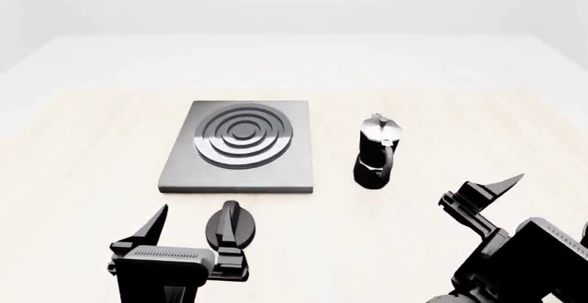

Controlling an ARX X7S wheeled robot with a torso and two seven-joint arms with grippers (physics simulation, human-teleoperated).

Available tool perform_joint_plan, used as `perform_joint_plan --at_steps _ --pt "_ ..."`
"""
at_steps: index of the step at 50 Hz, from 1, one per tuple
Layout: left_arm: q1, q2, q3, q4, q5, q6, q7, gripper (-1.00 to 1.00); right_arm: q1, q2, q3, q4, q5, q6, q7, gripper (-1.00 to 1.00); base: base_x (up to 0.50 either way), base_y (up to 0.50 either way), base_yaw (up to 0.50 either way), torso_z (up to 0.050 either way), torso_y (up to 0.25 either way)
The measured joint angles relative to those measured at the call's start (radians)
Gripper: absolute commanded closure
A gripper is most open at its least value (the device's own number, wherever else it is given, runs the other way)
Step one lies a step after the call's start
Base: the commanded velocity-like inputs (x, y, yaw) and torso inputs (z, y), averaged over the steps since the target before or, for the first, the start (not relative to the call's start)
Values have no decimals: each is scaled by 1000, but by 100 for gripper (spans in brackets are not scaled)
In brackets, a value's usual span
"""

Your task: Put the frying pan on the stove.

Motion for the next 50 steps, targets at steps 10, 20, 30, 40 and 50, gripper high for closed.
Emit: perform_joint_plan --at_steps 10,20,30,40,50 --pt "-1 -11 12 -1 4 10 -17 -100 15 -2 0 37 22 -39 74 -100 0 0 0 0 0" --pt "-4 -20 31 -11 29 30 -38 -100 35 -1 9 84 58 -94 140 -100 0 0 0 0 0" --pt "-6 -29 44 -16 33 39 -49 -100 67 2 16 125 83 -132 205 -100 0 0 0 0 0" --pt "-9 -36 53 -20 31 44 -57 -100 102 -1 16 157 104 -155 269 -100 0 0 0 0 0" --pt "-10 -43 60 -17 27 46 -65 -100 148 -3 6 231 110 -174 338 -100 0 0 0 0 0"
